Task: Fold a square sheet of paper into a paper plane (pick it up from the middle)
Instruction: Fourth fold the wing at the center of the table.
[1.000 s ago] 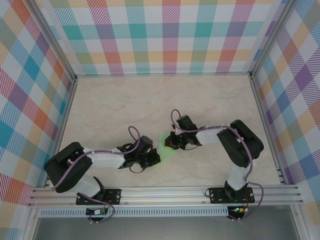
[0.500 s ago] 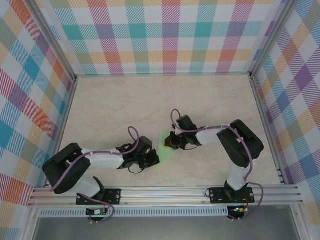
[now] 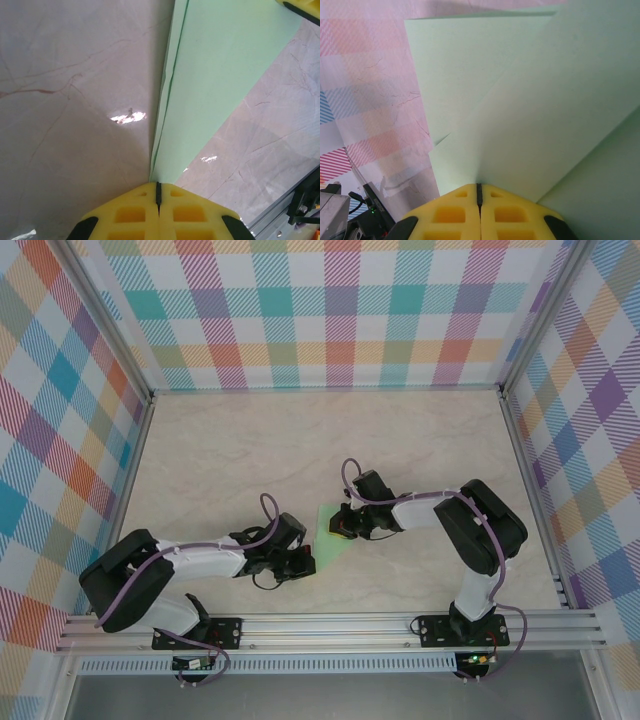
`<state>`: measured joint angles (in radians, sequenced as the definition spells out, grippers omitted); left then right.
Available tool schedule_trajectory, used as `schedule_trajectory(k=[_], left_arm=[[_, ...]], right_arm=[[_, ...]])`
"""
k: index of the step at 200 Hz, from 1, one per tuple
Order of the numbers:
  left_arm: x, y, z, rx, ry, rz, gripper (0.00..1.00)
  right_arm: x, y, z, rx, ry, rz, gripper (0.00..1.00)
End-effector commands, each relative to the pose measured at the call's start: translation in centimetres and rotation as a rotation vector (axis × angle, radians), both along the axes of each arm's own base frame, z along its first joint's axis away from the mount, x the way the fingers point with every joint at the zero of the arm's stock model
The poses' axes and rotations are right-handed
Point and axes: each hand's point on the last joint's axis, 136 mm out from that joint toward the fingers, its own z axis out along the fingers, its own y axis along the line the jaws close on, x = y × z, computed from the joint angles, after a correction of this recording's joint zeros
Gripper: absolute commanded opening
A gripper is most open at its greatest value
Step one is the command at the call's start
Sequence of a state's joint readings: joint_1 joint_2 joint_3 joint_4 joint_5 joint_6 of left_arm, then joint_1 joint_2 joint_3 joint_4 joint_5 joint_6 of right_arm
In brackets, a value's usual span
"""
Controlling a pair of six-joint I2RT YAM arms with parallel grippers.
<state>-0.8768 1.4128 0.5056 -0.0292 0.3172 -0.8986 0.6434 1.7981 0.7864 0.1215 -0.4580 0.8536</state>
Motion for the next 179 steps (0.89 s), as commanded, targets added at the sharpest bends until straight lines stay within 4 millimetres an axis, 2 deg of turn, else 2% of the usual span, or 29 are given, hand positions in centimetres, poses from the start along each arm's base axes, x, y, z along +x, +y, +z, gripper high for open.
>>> schedule_trajectory(k=[1,65,89,129,149,179], left_arm=[[-4.3,3.7,-2.8,0.168,0.165,-0.058,0.00],[-4.7,4.0,-1.8,0.175,0.166,-0.078,0.00],[-4.1,3.5,-0.3,0.134,0.120,-0.077,0.00],[-0.9,2.4,3.3,0.056,-0.014,-0.013,0.00],[1.4,1.2,4.2,0.013,-0.063,0.026,0.00],[4.5,0.1,4.2,0.015,-0.111,0.078,0.03]], right_arm=[[-2.0,-3.8,-5.0,-0.214,0.105,-0.062,0.06],[-1.9,-3.8,-5.0,-0.214,0.107,-0.063,0.06],[-1.9,-3.7,-4.9,-0.211,0.104,-0.061,0.06],[-1.9,-3.6,-4.6,-0.205,0.098,-0.051,0.06],[-1.9,-3.4,-4.4,-0.194,0.098,-0.045,0.06],[-1.6,-3.0,-3.8,-0.174,0.089,-0.040,0.07]])
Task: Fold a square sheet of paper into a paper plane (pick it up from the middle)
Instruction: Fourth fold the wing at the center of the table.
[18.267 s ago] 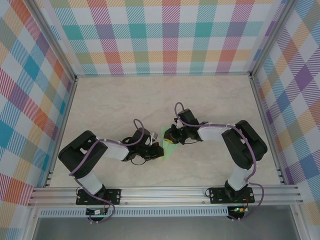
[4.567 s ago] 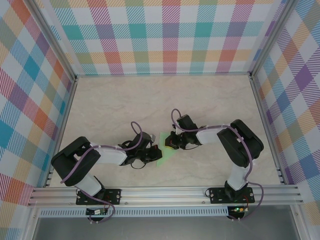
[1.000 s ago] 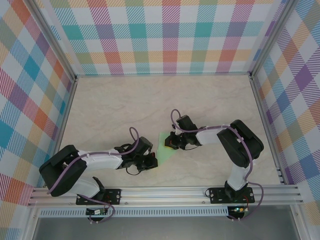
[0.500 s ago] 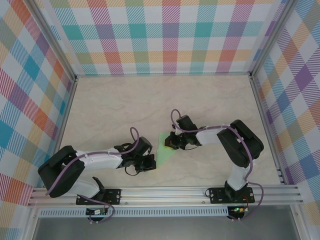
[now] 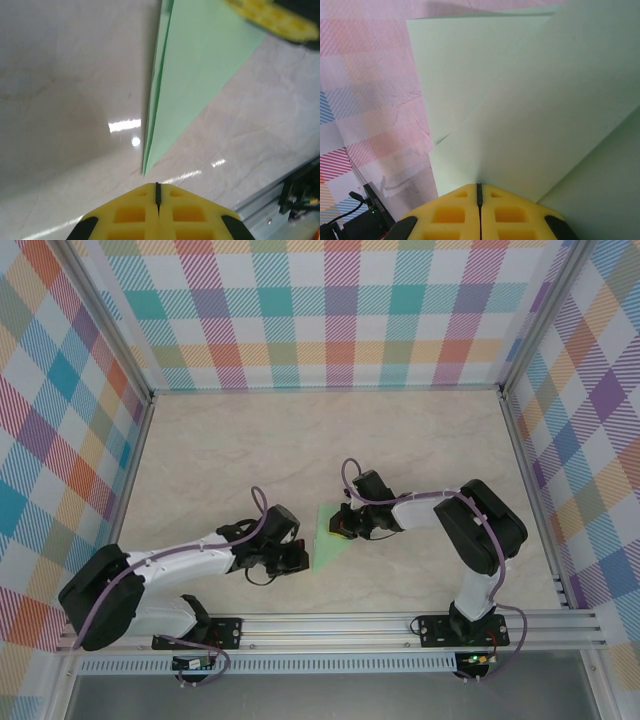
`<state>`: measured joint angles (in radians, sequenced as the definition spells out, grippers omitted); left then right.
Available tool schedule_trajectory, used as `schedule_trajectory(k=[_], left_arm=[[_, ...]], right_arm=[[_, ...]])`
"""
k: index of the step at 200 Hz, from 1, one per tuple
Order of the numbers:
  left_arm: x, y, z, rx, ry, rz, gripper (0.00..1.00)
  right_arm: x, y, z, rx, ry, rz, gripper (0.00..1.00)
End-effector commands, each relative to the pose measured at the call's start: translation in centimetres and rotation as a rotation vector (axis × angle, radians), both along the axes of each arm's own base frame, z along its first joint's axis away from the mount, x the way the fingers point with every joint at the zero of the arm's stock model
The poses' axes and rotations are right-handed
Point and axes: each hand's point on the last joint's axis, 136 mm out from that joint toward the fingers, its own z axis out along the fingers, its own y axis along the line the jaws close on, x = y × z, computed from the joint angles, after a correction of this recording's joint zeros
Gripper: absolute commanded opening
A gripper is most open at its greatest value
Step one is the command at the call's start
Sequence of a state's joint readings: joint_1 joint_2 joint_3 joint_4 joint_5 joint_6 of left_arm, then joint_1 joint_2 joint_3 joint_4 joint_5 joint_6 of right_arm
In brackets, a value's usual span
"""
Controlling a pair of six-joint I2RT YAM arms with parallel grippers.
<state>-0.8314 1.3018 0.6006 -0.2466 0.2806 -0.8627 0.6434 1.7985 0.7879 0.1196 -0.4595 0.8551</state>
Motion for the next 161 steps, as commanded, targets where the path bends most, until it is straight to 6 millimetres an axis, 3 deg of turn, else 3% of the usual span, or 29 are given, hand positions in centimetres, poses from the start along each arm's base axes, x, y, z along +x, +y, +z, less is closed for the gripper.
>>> schedule_trajectory(k=[1,42,59,83,127,161], left_arm=[[3.1,-1.2,0.7,-0.018,-0.076,0.044,0.03],[5.6,-2.2,-0.3,0.018,-0.100,0.062,0.17],[6.2,-1.8,-0.9,0.069,-0.106,0.067,0.28],[6.4,-1.9,-1.8,0.084,-0.094,0.052,0.33],[5.9,-0.6,-3.9,0.200,-0.039,0.033,0.30],[5.4,-0.5,-4.8,0.223,-0.010,0.005,0.28]], right_arm=[[-1.6,-3.0,-3.8,-0.174,0.086,-0.040,0.07],[-1.2,-2.6,-2.8,-0.164,0.068,-0.025,0.07],[-1.1,-2.5,-2.5,-0.160,0.064,-0.023,0.07],[-1.1,-2.4,-2.4,-0.157,0.066,-0.022,0.08],[-0.8,-2.0,-1.7,-0.132,0.057,-0.020,0.08],[0.1,-0.7,0.9,-0.083,0.023,0.000,0.11]])
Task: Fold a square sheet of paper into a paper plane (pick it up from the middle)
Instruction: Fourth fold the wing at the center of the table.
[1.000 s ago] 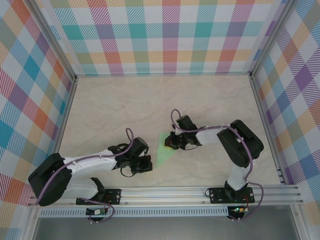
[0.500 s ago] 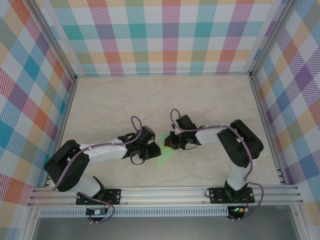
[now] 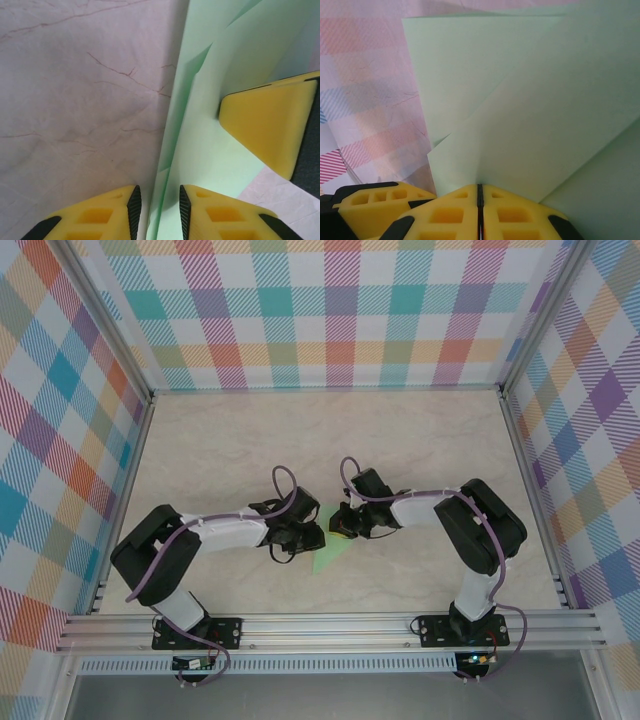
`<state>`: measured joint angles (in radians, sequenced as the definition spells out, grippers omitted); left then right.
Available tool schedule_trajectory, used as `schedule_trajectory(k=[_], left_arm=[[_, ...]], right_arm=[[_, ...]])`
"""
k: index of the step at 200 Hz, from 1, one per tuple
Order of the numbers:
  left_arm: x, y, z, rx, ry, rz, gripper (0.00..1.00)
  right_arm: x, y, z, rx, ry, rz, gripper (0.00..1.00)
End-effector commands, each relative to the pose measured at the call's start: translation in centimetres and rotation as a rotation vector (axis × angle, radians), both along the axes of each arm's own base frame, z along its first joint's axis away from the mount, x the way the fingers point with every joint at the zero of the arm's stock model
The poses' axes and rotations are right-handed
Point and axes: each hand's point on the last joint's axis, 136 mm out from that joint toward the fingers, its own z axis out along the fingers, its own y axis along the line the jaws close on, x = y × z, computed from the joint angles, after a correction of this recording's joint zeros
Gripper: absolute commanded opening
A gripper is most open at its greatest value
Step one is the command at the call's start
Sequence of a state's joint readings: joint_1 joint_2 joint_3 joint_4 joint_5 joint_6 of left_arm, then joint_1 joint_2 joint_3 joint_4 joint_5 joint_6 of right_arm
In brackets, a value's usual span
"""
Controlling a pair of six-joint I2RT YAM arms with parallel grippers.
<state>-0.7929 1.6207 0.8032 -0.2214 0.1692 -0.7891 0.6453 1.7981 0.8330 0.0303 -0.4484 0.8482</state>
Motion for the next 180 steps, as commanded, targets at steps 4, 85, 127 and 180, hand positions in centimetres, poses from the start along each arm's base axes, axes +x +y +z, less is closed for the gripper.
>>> schedule_trajectory(k=[4,85,127,180], left_arm=[[-0.6,1.2,-1.9,0.078,0.042,-0.023,0.28],[-1.7,0.6,-3.0,0.134,0.101,-0.088,0.24],[-1.8,-0.1,-2.4,0.153,0.085,-0.116,0.24],[-1.9,-0.1,-2.1,0.175,0.076,-0.125,0.25]], right_arm=[[0.2,-0.6,1.1,-0.046,-0.007,0.001,0.12],[-0.2,-5.4,5.1,-0.234,-0.050,-0.131,0.35],[-2.0,-5.6,3.3,-0.191,0.027,-0.157,0.37],[-2.3,-4.6,1.7,-0.142,0.070,-0.156,0.36]])
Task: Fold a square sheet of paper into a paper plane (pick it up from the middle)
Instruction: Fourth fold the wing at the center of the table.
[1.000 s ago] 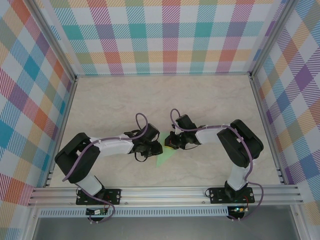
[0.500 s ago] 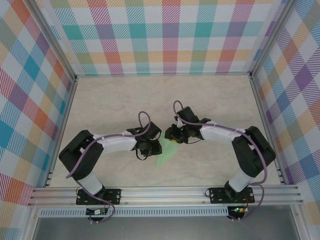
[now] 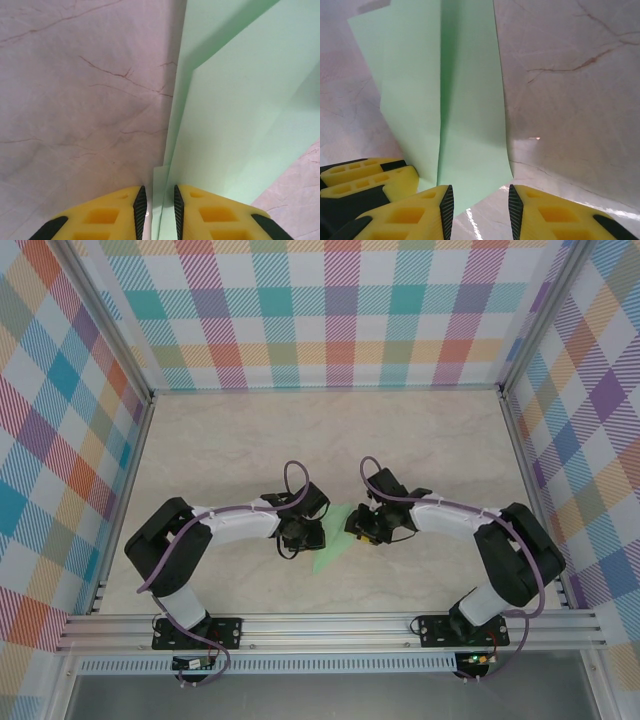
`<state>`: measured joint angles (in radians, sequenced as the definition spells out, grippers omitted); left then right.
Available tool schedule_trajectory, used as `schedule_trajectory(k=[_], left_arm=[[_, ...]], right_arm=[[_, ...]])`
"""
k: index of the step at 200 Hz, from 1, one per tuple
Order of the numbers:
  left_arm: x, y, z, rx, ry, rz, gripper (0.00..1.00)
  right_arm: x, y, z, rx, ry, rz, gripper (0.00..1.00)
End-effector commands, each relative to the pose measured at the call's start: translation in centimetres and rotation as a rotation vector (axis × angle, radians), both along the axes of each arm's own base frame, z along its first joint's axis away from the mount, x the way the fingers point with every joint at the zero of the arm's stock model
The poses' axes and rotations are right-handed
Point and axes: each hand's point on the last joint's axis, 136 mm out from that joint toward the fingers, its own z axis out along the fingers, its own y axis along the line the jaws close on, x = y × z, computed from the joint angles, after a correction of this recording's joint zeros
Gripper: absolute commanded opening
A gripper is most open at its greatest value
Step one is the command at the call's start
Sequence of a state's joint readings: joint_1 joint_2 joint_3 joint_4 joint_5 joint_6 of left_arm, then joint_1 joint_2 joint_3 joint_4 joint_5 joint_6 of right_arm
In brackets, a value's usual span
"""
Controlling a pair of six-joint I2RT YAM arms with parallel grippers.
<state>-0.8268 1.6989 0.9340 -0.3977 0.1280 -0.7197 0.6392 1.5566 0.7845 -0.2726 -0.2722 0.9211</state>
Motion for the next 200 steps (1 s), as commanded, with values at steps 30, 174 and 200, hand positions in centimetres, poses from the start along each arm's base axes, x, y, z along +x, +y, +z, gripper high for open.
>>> schedule_trajectory(k=[30,174,200], left_arm=[[-1.5,0.2,-1.8,0.052,0.045,-0.039,0.25],[-1.2,0.7,-1.4,0.075,0.026,-0.025,0.25],[-0.8,1.0,-0.9,0.085,0.006,-0.001,0.25]], right_arm=[[0.0,0.7,-1.4,0.022,0.049,-0.013,0.36],[1.5,3.4,0.4,0.151,-0.016,0.044,0.41],[1.4,3.3,0.2,0.148,-0.015,0.032,0.44]])
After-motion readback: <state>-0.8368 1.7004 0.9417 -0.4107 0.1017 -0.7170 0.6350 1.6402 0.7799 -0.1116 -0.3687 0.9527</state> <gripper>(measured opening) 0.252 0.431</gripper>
